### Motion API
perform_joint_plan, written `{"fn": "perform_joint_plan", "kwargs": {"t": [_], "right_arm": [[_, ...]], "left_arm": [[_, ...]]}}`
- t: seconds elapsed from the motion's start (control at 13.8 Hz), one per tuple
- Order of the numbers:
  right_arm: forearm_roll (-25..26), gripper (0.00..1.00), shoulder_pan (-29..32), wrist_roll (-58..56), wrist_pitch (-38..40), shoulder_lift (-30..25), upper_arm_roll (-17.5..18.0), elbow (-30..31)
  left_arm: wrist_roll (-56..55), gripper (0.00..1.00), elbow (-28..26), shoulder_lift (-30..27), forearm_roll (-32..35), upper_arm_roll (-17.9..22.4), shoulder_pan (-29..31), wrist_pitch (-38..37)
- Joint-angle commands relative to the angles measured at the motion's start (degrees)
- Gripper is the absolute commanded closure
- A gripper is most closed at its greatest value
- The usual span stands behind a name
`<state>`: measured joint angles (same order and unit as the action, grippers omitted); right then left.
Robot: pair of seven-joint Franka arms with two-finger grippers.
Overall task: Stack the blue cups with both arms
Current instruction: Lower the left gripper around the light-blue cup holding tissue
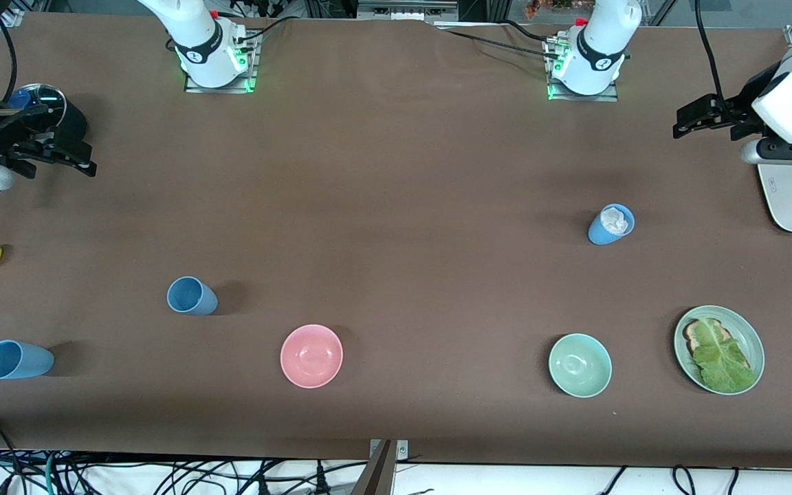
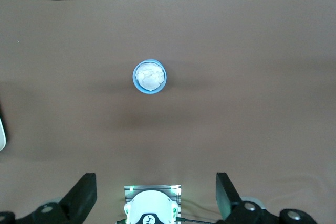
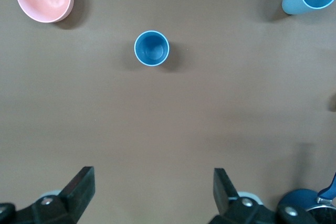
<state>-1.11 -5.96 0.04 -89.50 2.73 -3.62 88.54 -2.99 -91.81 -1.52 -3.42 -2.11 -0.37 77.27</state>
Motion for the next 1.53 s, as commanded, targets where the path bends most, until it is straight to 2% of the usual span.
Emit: {"fn": "perform_joint_plan", "kwargs": {"t": [0.0,0.36,0.73,0.95,1.09,1.31,1.45], "right_arm": [[0.5,0.00,0.0,-0.5,0.6,-0.5,0.2,0.1],[0.5,0.00,0.0,-0.6,0.9,-0.5,0.2,0.0],[0.3,0.00,0.0,-0.1,1.4,-0.7,0.3,0.1],[0.3,0.00,0.0,-0.1,1.7,-0.8,0.3,0.0],[0.4,0.00,0.0,-0.3,1.7,-0.8,0.2,0.0],[0.6,0.00,0.0,-0.3,1.3,-0.6,0.2,-0.3],[0.8,0.00,0.0,0.0,1.5,-0.6,0.2,-0.2]], "left_arm": [[-0.3,0.00,1.7,1.5,-1.1,0.4,-0.1,-0.3],[-0.3,0.00,3.4,4.7,-1.2,0.4,-0.2,-0.3],[-0.2,0.00,7.7,12.3,-0.2,0.3,-0.4,0.2],[0.1,0.00,7.9,15.6,0.5,-0.4,-1.6,1.0],[0.0,0.00,7.0,16.7,1.9,-0.5,-2.4,5.9],[0.7,0.00,6.6,20.9,2.1,-0.2,-0.8,7.7],[0.7,0.00,3.6,20.9,2.2,-0.2,0.2,10.5]]}}
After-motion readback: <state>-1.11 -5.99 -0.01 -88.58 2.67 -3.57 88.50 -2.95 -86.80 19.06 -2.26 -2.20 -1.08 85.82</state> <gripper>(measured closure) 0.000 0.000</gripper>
